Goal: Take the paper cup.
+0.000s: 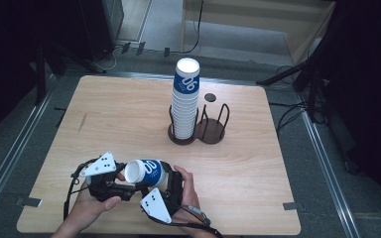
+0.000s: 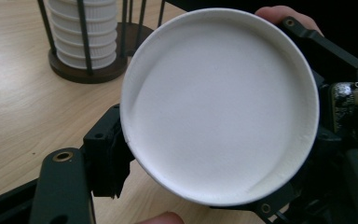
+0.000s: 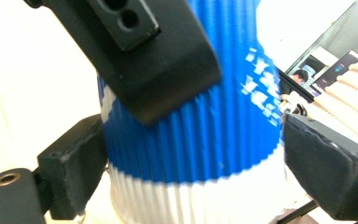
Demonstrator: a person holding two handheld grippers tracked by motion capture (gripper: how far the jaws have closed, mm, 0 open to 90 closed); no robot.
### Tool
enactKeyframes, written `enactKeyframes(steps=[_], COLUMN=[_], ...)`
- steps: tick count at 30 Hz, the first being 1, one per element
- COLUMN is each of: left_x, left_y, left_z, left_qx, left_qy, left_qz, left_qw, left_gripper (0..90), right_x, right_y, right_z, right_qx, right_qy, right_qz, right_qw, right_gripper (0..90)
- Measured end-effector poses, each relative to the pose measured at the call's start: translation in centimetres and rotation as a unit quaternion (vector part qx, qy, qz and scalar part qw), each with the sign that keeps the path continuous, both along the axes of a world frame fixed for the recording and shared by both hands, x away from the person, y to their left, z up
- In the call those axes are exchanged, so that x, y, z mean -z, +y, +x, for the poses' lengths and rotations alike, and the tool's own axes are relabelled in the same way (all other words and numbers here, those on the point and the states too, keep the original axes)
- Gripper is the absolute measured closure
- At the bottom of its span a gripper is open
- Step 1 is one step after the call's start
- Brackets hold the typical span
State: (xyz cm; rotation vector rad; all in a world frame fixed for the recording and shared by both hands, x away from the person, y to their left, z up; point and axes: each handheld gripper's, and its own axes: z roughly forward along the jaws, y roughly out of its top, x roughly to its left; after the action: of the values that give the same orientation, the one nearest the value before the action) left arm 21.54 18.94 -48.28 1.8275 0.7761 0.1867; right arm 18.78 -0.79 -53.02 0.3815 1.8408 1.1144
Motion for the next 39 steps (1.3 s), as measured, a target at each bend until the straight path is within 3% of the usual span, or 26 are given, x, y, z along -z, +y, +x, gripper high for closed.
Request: enactKeyframes(steps=[3,10,13,16,21,25,27,30,33,35,38,39], left_x=[0.0,0.0,0.2,0.2,0.2,0.4,0.6,0.7,0.8,1.0,1.1,1.1], left_y=[0.6,1.4,1.8,2.3,2.6,2.9,3.0,3.0,2.9,2.9,2.9,3.0], left_z=[0.1,0.1,0.0,0.0,-0.1,0.0,0.0,0.1,0.2,0.2,0.3,0.3], left_qx=[-0.015,-0.052,-0.081,-0.083,-0.097,-0.122,-0.124,-0.126,-0.128,-0.132,-0.142,-0.145], left_qy=[-0.005,-0.033,-0.054,-0.058,-0.083,-0.101,-0.112,-0.123,-0.122,-0.119,-0.124,-0.124], left_qz=[-0.01,-0.003,-0.014,-0.029,-0.031,-0.023,-0.045,-0.059,-0.057,-0.06,-0.064,-0.068], left_qw=[0.9998,0.9981,0.9952,0.9944,0.9913,0.987,0.985,0.9826,0.9826,0.9823,0.98,0.9793], left_gripper=[28.5,28.4,28.2,28.2,28.2,28.1,28.1,28.1,28.0,27.8,27.7,27.7], right_x=[-0.1,-0.5,-0.5,-0.3,-0.2,-0.3,-0.3,-0.2,-0.3,-0.5,-0.8,-1.0], right_y=[-0.1,-0.4,-0.4,-0.4,-0.5,-0.8,-0.9,-1.0,-1.0,-1.1,-1.2,-1.2], right_z=[0.0,0.1,0.2,0.3,0.7,1.0,1.2,1.3,1.4,1.7,1.9,2.0], right_qx=[0.004,0.007,0.008,0.015,0.03,0.042,0.048,0.069,0.104,0.114,0.125,0.13], right_qy=[0.004,0.015,0.032,0.036,0.046,0.056,0.06,0.057,0.06,0.074,0.095,0.108], right_qz=[0.008,0.023,0.025,0.023,0.038,0.052,0.059,0.067,0.088,0.1,0.12,0.131], right_qw=[1.0,0.9996,0.9991,0.999,0.9978,0.9962,0.9953,0.9937,0.9889,0.9857,0.9803,0.9769], right_gripper=[8.2,5.9,3.2,3.2,4.5,5.1,5.4,8.7,13.4,15.1,17.0,17.1])
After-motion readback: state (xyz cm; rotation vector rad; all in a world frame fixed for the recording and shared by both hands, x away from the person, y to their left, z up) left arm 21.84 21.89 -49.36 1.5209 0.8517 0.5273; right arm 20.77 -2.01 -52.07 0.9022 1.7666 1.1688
